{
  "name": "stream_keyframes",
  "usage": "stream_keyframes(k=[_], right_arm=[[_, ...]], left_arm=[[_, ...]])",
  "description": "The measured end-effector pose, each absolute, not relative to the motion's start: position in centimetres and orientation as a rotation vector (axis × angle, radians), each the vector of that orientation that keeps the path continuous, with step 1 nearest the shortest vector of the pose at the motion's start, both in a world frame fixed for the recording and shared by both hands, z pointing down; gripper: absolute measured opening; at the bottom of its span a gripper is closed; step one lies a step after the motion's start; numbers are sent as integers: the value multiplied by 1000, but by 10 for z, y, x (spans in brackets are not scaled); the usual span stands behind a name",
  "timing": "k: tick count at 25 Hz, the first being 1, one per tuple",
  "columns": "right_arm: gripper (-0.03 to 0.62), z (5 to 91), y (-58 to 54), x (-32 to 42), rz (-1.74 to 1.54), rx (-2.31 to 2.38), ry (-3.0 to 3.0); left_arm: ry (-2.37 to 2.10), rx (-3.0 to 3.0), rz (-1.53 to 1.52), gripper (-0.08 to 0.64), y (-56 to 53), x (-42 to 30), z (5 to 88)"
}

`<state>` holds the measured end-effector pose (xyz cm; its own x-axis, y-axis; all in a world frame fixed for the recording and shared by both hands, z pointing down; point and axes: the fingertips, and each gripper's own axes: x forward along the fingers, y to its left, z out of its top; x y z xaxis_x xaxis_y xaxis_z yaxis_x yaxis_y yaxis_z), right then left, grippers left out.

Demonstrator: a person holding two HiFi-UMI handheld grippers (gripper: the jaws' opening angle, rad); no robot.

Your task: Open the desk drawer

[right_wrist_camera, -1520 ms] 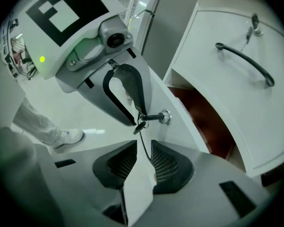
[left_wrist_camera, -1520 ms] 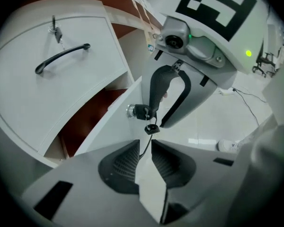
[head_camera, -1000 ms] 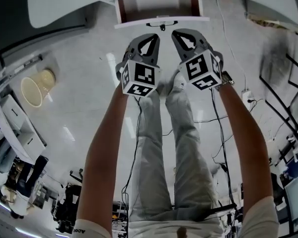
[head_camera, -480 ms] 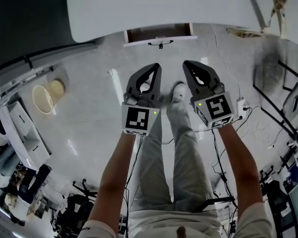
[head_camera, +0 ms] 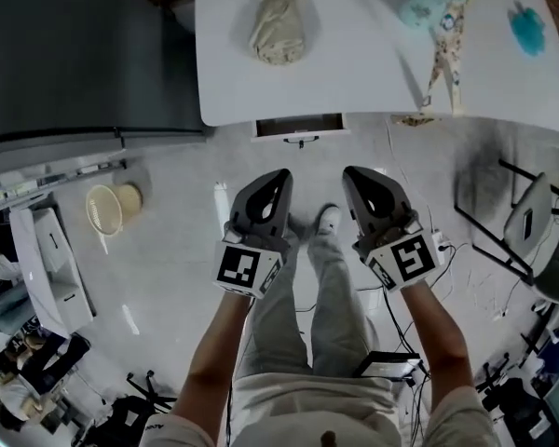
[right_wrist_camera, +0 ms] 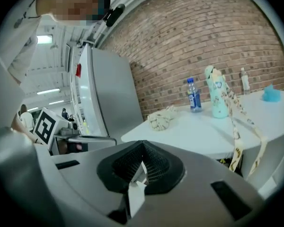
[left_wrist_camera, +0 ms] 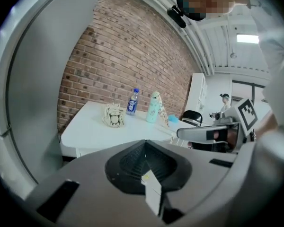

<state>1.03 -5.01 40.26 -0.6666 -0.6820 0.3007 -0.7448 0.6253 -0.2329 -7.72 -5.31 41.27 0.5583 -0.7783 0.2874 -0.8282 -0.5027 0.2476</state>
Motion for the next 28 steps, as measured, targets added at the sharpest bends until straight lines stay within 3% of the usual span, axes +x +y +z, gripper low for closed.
stream_keyframes(k=[11, 28], right_arm=[[26, 223, -30, 40, 485, 1319, -2706], [26, 54, 15, 49, 313, 1429, -2850]], left_arm=[[-1393, 2469, 74, 6, -30, -84, 240], [-1579, 2484, -81, 8, 21, -134, 85]])
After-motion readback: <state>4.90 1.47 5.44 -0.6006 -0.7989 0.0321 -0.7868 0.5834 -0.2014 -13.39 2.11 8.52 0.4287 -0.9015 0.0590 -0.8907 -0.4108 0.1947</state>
